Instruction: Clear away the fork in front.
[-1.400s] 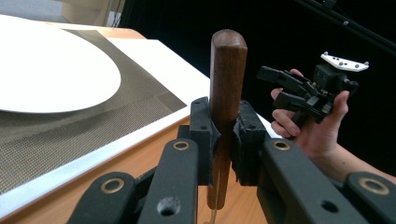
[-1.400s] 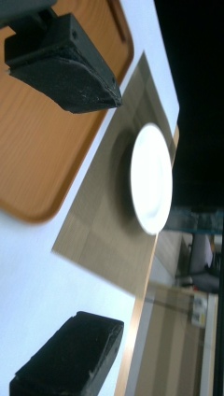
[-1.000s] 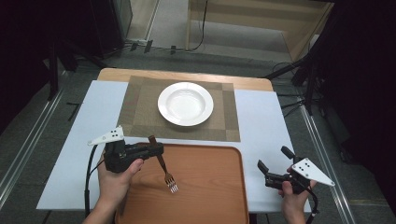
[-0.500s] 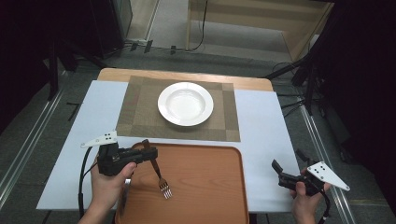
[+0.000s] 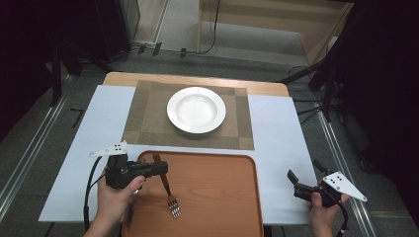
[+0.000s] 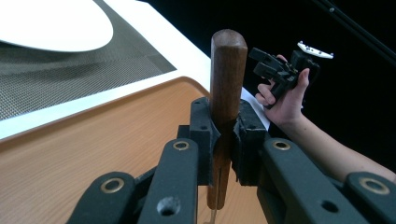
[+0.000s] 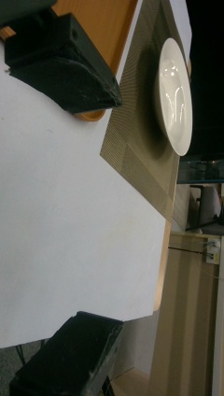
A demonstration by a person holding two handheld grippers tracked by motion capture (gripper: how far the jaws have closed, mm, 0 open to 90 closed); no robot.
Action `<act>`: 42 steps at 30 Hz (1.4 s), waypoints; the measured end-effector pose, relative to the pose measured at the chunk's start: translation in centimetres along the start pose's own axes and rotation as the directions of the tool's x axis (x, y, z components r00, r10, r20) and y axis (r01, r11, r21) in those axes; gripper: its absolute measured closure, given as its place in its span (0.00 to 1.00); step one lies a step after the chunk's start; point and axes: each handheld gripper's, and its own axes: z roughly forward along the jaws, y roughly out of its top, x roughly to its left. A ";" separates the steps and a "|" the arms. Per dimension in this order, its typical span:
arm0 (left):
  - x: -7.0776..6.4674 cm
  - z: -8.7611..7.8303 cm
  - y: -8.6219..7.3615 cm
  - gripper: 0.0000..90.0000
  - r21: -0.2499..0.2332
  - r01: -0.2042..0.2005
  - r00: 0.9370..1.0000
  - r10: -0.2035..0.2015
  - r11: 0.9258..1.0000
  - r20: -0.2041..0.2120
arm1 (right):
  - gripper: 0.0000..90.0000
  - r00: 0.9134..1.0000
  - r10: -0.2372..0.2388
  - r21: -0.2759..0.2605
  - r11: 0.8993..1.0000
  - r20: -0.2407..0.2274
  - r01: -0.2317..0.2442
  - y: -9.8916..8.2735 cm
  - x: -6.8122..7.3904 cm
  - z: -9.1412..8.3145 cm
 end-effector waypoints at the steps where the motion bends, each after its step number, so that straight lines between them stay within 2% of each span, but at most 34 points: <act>1: 0.1 0.0 0.0 0.88 0.001 0.007 1.000 -0.007 1.000 0.003 | 0.00 1.000 0.007 0.001 1.000 0.001 -0.007 0.0 0.0 0.0; 6: 1.0 0.1 -0.3 0.88 0.006 0.033 0.999 -0.033 0.999 0.008 | 0.00 1.000 0.020 0.003 1.000 0.004 -0.020 -0.2 -0.3 0.0; 13: 2.9 0.0 -0.6 0.88 0.006 0.097 0.995 -0.097 0.995 0.037 | 0.00 1.000 0.021 0.006 1.000 0.005 -0.021 -0.3 -0.3 0.1; 19: 4.5 0.0 -1.0 0.86 0.006 0.128 0.992 -0.128 0.992 0.017 | 0.00 1.000 0.021 0.007 1.000 0.007 -0.021 -0.3 -0.3 0.2; 22: 5.4 -0.2 -1.4 0.80 -0.013 0.150 0.988 -0.151 0.989 -0.024 | 0.00 1.000 0.024 0.008 1.000 0.009 -0.024 -0.4 -0.3 0.2; 24: 6.0 -0.2 -1.6 0.79 -0.014 0.170 0.985 -0.170 0.985 -0.021 | 0.00 1.000 0.023 0.006 1.000 0.012 -0.023 -0.4 -0.4 0.2; 26: 6.1 -0.1 -1.7 0.78 0.004 0.154 0.985 -0.154 0.988 -0.081 | 0.00 1.000 0.027 0.006 1.000 0.009 -0.027 -0.4 -0.4 0.2; 31: 6.4 0.3 -1.9 0.75 0.030 0.148 0.982 -0.143 0.989 -0.124 | 0.00 0.999 0.035 0.006 0.999 0.011 -0.035 -0.5 -0.5 0.3; 33: 6.4 0.5 -2.0 0.73 0.049 0.147 0.979 -0.139 0.988 -0.152 | 0.00 0.999 0.037 0.006 0.999 0.012 -0.037 -0.5 -0.5 0.3; 34: 6.4 0.6 -2.0 0.71 0.063 0.145 0.974 -0.131 0.987 -0.183 | 0.00 0.999 0.038 0.006 0.999 0.013 -0.038 -0.5 -0.5 0.3; 36: 6.4 0.8 -2.1 0.69 0.081 0.148 0.969 -0.128 0.986 -0.213 | 0.00 0.999 0.037 0.006 0.999 0.016 -0.037 -0.6 -0.5 0.3; 39: 6.4 1.2 -2.1 0.67 0.111 0.143 0.962 -0.112 0.983 -0.247 | 0.00 0.999 0.040 0.006 0.999 0.019 -0.040 -0.6 -0.5 0.3; 42: 6.2 1.4 -2.1 0.66 0.132 0.133 0.960 -0.095 0.982 -0.262 | 0.00 0.998 0.051 0.007 0.999 0.021 -0.051 -0.6 -0.5 0.3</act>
